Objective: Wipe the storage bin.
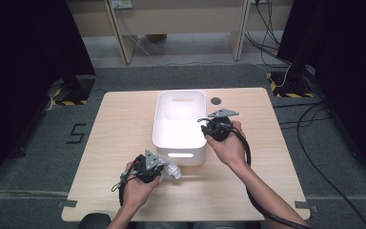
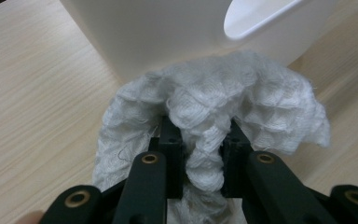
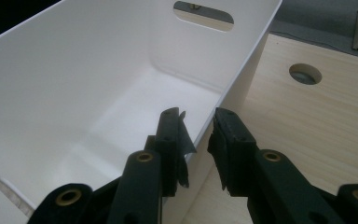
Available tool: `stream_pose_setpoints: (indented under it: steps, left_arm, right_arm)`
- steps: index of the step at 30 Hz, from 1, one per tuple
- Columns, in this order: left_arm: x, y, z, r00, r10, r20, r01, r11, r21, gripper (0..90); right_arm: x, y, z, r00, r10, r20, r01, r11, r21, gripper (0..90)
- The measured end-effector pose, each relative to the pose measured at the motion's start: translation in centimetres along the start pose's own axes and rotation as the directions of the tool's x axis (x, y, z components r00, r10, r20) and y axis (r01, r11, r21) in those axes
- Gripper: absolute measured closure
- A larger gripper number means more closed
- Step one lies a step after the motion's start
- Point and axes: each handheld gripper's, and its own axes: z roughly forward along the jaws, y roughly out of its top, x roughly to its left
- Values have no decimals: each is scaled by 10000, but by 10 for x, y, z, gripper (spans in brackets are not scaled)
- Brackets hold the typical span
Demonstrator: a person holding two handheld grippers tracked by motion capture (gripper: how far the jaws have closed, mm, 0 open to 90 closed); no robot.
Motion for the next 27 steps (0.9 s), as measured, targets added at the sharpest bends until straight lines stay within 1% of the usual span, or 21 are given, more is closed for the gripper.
stream_pose_setpoints:
  steps: [7,10,15,18,27]
  left_arm:
    - [1,-2,6,10000,-41,30,40,9999,149,751]
    - [1,-2,7,9999,-127,64,126,9998,168,752]
    - [1,-1,5,9999,-99,63,97,9997,233,751]
    - [-1,1,4,9998,-178,82,176,9996,216,751]
    - [-8,7,0,9996,-197,222,194,9997,154,751]
  right_arm:
    - [1,0,0,10000,-16,54,16,10000,-35,726]
    - [1,0,0,9999,-72,89,72,10000,-33,726]
    - [3,0,-1,9997,-182,190,182,9998,-19,725]
    - [3,0,-1,9997,-137,218,138,9999,-22,723]
    - [3,0,-1,9996,-139,266,140,9999,-23,721]
